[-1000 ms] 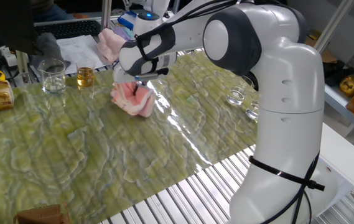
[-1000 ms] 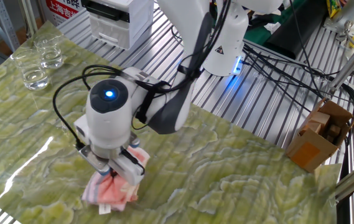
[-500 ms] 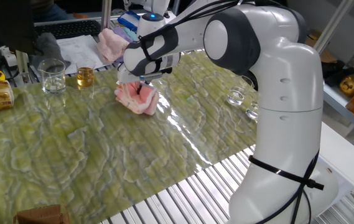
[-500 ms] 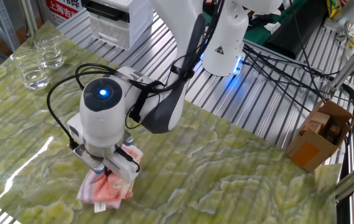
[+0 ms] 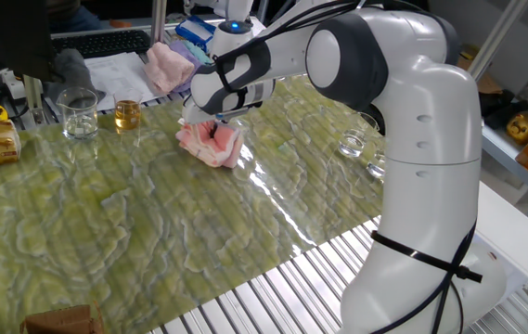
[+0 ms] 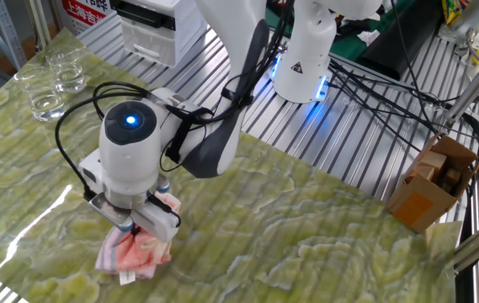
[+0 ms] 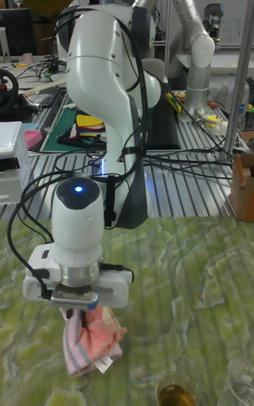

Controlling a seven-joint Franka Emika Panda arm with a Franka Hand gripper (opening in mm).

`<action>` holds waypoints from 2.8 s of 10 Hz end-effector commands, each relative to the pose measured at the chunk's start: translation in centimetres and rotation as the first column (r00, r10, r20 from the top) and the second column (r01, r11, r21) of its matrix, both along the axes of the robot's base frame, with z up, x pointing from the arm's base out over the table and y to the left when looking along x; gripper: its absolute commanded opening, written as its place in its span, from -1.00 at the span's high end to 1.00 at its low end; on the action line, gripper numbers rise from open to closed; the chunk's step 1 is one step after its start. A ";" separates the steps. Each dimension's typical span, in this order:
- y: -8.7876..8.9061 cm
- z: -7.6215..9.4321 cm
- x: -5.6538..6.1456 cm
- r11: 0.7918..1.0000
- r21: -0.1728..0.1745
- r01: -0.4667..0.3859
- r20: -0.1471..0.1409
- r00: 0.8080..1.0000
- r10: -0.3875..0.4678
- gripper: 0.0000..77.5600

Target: Clean the table with a cloth

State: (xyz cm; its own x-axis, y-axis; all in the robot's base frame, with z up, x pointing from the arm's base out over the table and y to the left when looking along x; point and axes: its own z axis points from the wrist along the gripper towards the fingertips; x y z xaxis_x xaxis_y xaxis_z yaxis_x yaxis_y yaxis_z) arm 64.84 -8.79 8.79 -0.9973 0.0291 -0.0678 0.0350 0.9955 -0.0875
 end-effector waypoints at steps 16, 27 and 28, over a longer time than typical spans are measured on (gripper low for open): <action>3.2 -1.5 -1.5 0.981 0.161 0.106 -0.026 0.994 -0.103 0.97; 7.6 -0.3 -4.1 0.961 0.171 0.216 -0.050 0.976 -0.211 0.97; 7.6 -0.2 -4.1 0.961 0.168 0.217 -0.048 0.976 -0.212 0.97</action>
